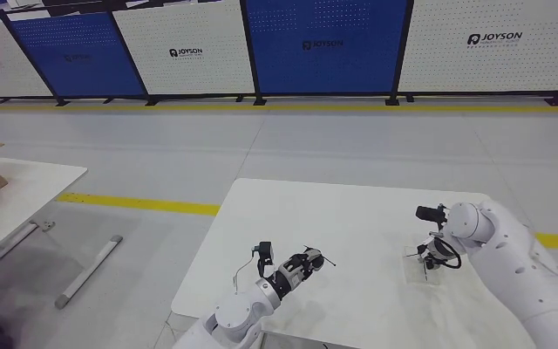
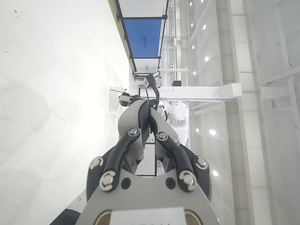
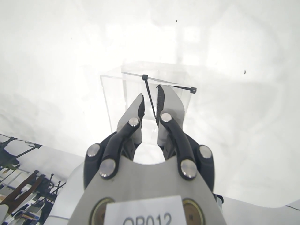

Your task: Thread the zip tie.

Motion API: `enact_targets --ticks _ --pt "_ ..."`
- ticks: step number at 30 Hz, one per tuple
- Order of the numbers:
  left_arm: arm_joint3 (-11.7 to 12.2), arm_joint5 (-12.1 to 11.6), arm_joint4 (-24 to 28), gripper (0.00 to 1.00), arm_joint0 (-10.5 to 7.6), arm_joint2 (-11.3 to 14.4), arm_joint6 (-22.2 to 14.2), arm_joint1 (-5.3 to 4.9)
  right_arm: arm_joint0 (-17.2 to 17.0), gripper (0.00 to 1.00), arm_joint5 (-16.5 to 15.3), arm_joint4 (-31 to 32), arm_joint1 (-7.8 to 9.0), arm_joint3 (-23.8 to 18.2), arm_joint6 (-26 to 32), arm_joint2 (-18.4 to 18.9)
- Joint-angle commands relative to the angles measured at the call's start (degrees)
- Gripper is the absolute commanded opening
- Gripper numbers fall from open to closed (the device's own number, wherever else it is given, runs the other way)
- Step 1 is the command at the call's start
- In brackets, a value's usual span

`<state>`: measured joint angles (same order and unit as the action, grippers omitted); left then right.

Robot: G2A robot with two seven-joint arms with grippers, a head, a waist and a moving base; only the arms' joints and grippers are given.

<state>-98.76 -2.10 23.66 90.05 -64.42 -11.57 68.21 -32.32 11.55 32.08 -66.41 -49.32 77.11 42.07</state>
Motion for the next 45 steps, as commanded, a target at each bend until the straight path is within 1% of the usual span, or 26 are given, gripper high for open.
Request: enact_targets --ticks 1,11,14,17,18,21,25,26,28,29,31,32,33,45 --pt "0.00 0.00 0.00 0.00 0.00 0.00 0.00 0.00 0.10 0.01 -0.14 0.04 -0.13 0.27 -0.04 -0.04" --pt "0.00 0.00 0.00 0.00 0.00 0.00 0.00 0.00 0.21 0.00 -1.01 0.29 -0.57 0.93 -0.03 0.08" --pt "0.00 0.00 0.00 0.00 0.00 0.00 0.00 0.00 -0.02 0.00 -1.45 0.62 -0.48 0.28 -0.10 0.33" --pt "0.00 0.00 0.00 0.00 0.00 0.00 0.00 0.00 -0.56 0.00 -2.19 0.99 0.03 -1.28 -0.04 1.29" --pt "0.00 0.00 0.00 0.00 0.00 0.00 0.00 0.00 -0.68 0.00 -1.27 1.62 0.28 -1.72 -0.22 1.74" --pt "0.00 0.00 0.00 0.00 0.00 0.00 0.00 0.00 -2.21 0.00 -0.11 3.11 1.28 -5.68 0.17 3.22" --pt "0.00 0.00 0.00 0.00 0.00 0.00 0.00 0.00 -5.78 0.00 1.69 4.97 3.42 -12.81 0.18 7.26" --pt "0.00 0.00 0.00 0.00 0.00 0.00 0.00 0.00 -7.43 0.00 1.85 5.29 4.22 -15.72 0.14 8.98" --pt "0.00 0.00 0.00 0.00 0.00 0.00 0.00 0.00 -10.29 0.00 2.64 6.17 5.46 -20.10 -0.08 11.81" --pt "0.00 0.00 0.00 0.00 0.00 0.00 0.00 0.00 -12.45 0.00 3.37 6.66 6.24 -23.51 -0.83 13.86" --pt "0.00 0.00 0.00 0.00 0.00 0.00 0.00 0.00 -16.26 0.00 3.93 6.87 7.33 -28.67 -2.53 17.10" --pt "0.00 0.00 0.00 0.00 0.00 0.00 0.00 0.00 -18.79 0.00 4.00 6.99 7.97 -31.63 -3.81 19.14" --pt "0.00 0.00 0.00 0.00 0.00 0.00 0.00 0.00 -20.46 0.00 4.33 6.81 8.33 -33.16 -4.50 20.52" --pt "0.00 0.00 0.00 0.00 0.00 0.00 0.00 0.00 -20.46 0.00 4.33 6.81 8.33 -33.16 -4.50 20.52"
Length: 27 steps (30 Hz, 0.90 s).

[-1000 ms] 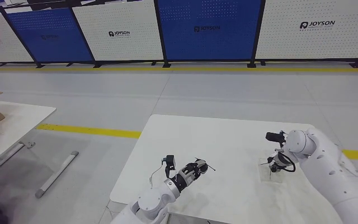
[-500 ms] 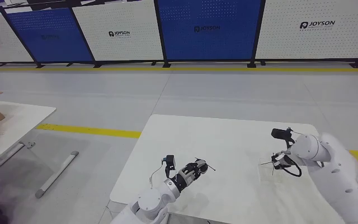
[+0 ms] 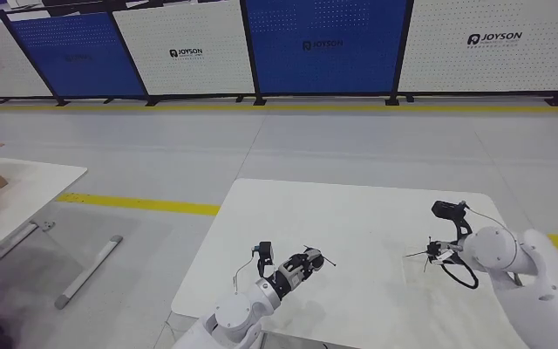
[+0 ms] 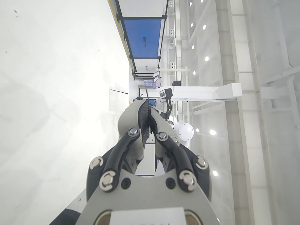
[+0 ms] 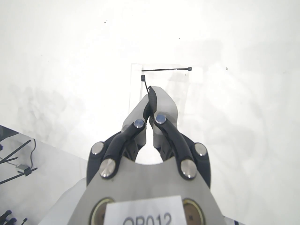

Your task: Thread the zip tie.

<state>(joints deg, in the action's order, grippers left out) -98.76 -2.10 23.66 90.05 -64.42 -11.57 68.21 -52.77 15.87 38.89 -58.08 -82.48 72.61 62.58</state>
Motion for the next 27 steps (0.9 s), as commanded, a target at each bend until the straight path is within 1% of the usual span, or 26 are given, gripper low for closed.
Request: enact_targets --ticks 1,5,7,8,10,12,14,15,17,18,19,21,27 --pt "0.00 0.00 0.00 0.00 0.00 0.00 0.00 0.00 0.00 0.00 0.00 0.00 0.00 0.00 0.00 0.00" --pt "0.00 0.00 0.00 0.00 0.00 0.00 0.00 0.00 -0.16 0.00 -0.08 -0.11 -0.01 0.13 -0.34 0.00" --pt "0.00 0.00 0.00 0.00 0.00 0.00 0.00 0.00 -0.27 0.00 -1.07 -2.27 -0.18 1.46 -1.64 0.38" --pt "0.00 0.00 0.00 0.00 0.00 0.00 0.00 0.00 -0.04 0.00 -1.74 -4.41 -0.30 2.28 -2.68 1.04" --pt "0.00 0.00 0.00 0.00 0.00 0.00 0.00 0.00 -0.43 0.00 -3.58 -7.16 -0.30 2.33 -4.72 2.33" --pt "0.00 0.00 0.00 0.00 0.00 0.00 0.00 0.00 -2.12 0.00 -6.52 -10.10 -0.01 0.49 -7.32 4.61" --pt "0.00 0.00 0.00 0.00 0.00 0.00 0.00 0.00 -3.98 0.00 -9.25 -13.19 0.32 -1.26 -8.74 6.96" --pt "0.00 0.00 0.00 0.00 0.00 0.00 0.00 0.00 -5.17 0.00 -10.21 -14.61 0.49 -2.67 -9.71 8.12" --pt "0.00 0.00 0.00 0.00 0.00 0.00 0.00 0.00 -6.78 0.00 -9.38 -14.52 0.59 -5.12 -11.86 8.77" --pt "0.00 0.00 0.00 0.00 0.00 0.00 0.00 0.00 -7.72 0.00 -8.10 -14.08 0.54 -6.83 -13.28 8.55" --pt "0.00 0.00 0.00 0.00 0.00 0.00 0.00 0.00 -8.20 0.00 -6.95 -14.88 0.40 -7.61 -14.00 8.28" --pt "0.00 0.00 0.00 0.00 0.00 0.00 0.00 0.00 -8.07 0.00 -5.13 -16.62 0.15 -7.19 -13.50 7.66" --pt "0.00 0.00 0.00 0.00 0.00 0.00 0.00 0.00 -8.07 0.00 -5.13 -16.62 0.15 -7.19 -13.50 7.66"
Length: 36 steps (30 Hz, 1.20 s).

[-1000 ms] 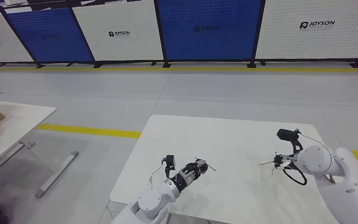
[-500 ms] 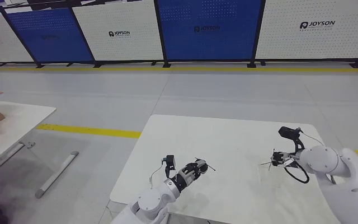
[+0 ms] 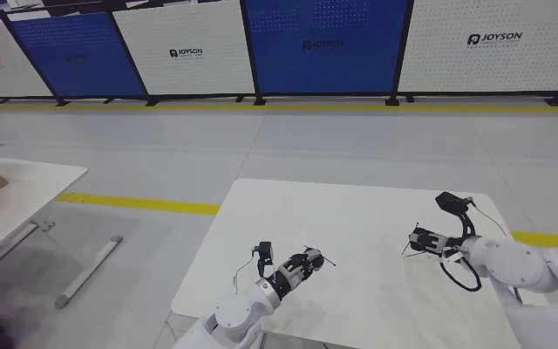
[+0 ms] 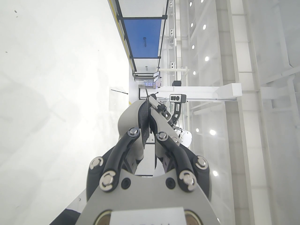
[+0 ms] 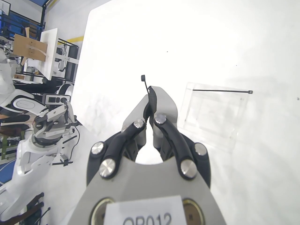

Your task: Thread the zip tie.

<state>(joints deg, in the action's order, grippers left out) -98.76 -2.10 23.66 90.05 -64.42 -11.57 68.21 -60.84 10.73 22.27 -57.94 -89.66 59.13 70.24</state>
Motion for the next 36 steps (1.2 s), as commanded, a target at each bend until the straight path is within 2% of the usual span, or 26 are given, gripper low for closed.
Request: enact_targets --ticks 1,7,11,15,18,36 --pt "0.00 0.00 0.00 0.00 0.00 0.00 0.00 0.00 -0.01 0.00 0.01 0.00 0.00 -0.01 -0.01 0.00" --pt "0.00 0.00 0.00 0.00 0.00 0.00 0.00 0.00 -0.01 0.00 0.01 0.00 0.00 -0.01 -0.01 0.00" --pt "0.00 0.00 0.00 0.00 0.00 0.00 0.00 0.00 -2.11 0.00 -0.09 -1.47 -0.22 -1.22 -5.92 0.61" --pt "0.00 0.00 0.00 0.00 0.00 0.00 0.00 0.00 -8.22 0.00 -0.85 -3.80 -0.12 -6.70 -15.33 3.92" --pt "0.00 0.00 0.00 0.00 0.00 0.00 0.00 0.00 -14.14 0.00 3.24 0.15 -0.25 -12.50 -24.94 4.11" --pt "0.00 0.00 0.00 0.00 0.00 0.00 0.00 0.00 -14.14 0.00 3.24 0.15 -0.25 -12.50 -24.94 4.11"
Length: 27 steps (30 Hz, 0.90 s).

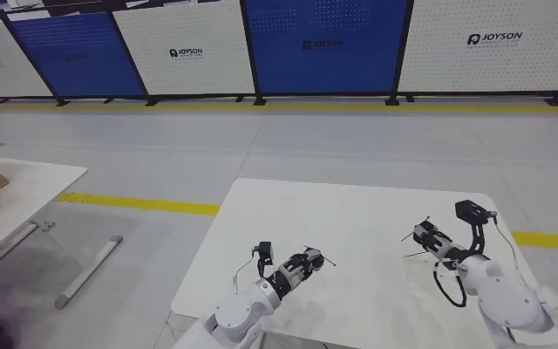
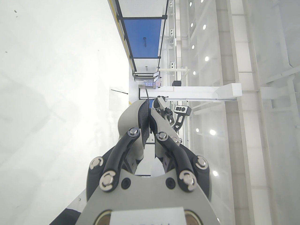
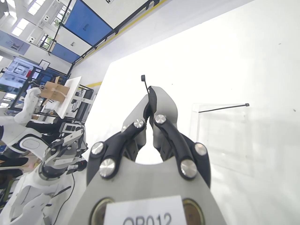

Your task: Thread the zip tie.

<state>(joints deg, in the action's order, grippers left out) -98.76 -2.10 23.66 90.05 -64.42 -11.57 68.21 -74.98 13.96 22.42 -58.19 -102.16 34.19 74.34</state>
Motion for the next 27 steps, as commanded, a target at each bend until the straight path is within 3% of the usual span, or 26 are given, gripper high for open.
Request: enact_targets --ticks 1,5,8,14,25,27 --pt "0.00 0.00 0.00 0.00 0.00 0.00 0.00 0.00 0.00 0.00 0.00 0.00 0.00 0.00 0.00 0.00" --pt "0.44 -1.87 -7.61 0.00 -0.22 2.38 5.81 0.35 0.00 0.00 0.00 0.00 0.00 0.00 0.00 0.00" --pt "0.75 -0.75 -11.39 0.00 -0.48 4.20 9.66 0.70 0.00 0.00 0.00 0.00 0.00 0.00 0.00 0.00" --pt "0.65 -2.52 -18.44 0.00 -1.15 7.07 18.19 1.53 0.00 0.00 0.00 0.00 0.00 0.00 0.00 0.00" --pt "0.73 -2.58 -18.94 0.00 -1.25 7.37 18.72 1.61 0.00 0.00 0.00 0.00 0.00 0.00 0.00 0.00" --pt "1.17 -2.58 -21.26 0.00 -1.88 7.17 21.66 1.76 0.00 0.00 0.00 0.00 0.00 0.00 0.00 0.00"
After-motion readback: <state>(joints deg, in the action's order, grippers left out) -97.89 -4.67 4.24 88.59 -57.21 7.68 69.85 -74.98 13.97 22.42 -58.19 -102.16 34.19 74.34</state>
